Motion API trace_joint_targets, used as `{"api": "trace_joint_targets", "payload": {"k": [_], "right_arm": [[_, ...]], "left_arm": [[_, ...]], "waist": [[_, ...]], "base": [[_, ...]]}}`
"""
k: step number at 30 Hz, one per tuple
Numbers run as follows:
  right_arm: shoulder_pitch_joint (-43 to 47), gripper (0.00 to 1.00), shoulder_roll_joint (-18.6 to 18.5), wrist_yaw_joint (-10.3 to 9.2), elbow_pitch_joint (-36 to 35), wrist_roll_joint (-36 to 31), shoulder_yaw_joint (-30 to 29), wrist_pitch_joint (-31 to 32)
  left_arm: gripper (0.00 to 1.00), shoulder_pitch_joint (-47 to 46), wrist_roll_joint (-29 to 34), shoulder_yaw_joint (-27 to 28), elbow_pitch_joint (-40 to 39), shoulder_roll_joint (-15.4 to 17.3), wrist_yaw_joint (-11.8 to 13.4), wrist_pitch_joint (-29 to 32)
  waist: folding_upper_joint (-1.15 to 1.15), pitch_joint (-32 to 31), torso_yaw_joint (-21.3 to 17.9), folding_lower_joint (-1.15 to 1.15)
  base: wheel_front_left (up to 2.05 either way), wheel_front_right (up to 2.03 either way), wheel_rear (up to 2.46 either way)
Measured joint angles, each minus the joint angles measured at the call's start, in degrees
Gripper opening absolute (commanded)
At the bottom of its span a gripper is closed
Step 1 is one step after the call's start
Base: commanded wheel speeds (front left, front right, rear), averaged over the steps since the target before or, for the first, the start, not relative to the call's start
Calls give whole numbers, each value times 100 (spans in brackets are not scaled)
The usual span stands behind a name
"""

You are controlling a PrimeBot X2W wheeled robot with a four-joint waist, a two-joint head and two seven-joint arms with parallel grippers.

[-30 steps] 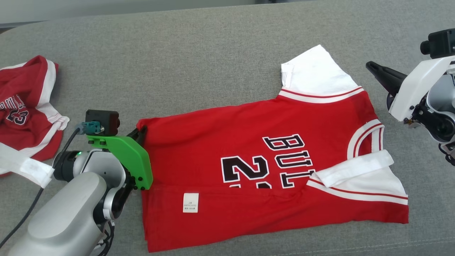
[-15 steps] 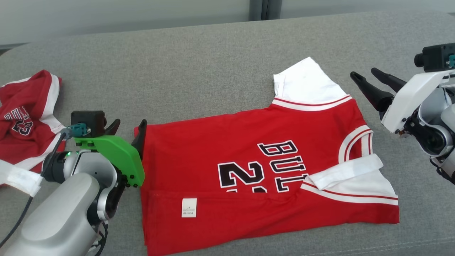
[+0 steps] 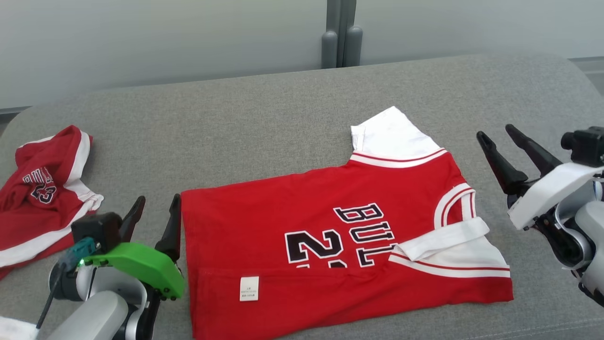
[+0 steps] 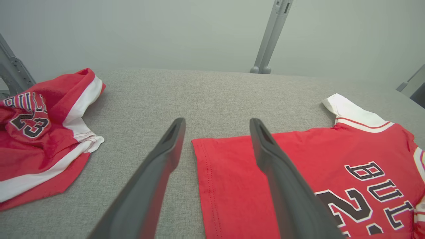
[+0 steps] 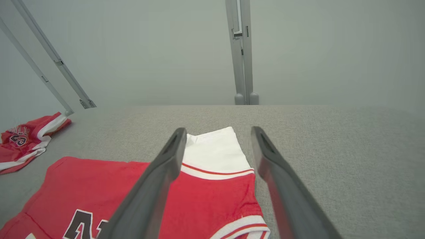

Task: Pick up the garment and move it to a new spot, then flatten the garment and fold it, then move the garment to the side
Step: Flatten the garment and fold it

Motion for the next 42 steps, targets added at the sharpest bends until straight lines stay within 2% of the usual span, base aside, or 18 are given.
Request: {"api": "trace_joint_targets", "payload": {"k": [3, 4, 6, 14, 18, 23, 29, 42], "right_arm": [[401, 100, 138, 0, -105, -447, -654, -23], [401, 100, 138, 0, -105, -447, -654, -23], [711, 100, 280, -1, -282, -798, -1179, -26], [2281, 100, 1193, -1, -1182, -1934, -2893, -30], [2920, 100, 1627, -1, -1582, -2386, -3381, -30], [3249, 100, 1934, -1, -1883, -2655, -3623, -30], [3336, 100, 1993, -1, -2013, -2769, -3708, 40], [3406, 100, 2075, -1, -2160, -2806, -3772, 234]], "left_arm": [[100, 234, 10, 98, -102, 35, 68, -234], [100, 234, 10, 98, -102, 35, 68, -234], [100, 376, 74, 167, -214, 54, 129, -355], [100, 933, 422, 606, -584, -100, 216, -511], [100, 1212, 762, 1048, -816, -335, 209, -532], [100, 1566, 1055, 1341, -823, -567, 89, -532], [100, 1618, 1221, 1486, -723, -688, -81, -532], [100, 1623, 1298, 1550, -553, -790, -197, -532]], "waist": [[0, -89, -25, 0], [0, -89, -25, 0], [0, -140, -37, 0], [0, -262, 19, 0], [0, -293, 44, 0], [0, -294, 34, 0], [0, -304, 38, 0], [0, -293, 58, 0]], "base": [[0, 0, 0], [0, 0, 0], [0, 0, 0], [0, 0, 0], [0, 0, 0], [0, 0, 0], [0, 0, 0], [0, 0, 0]]}}
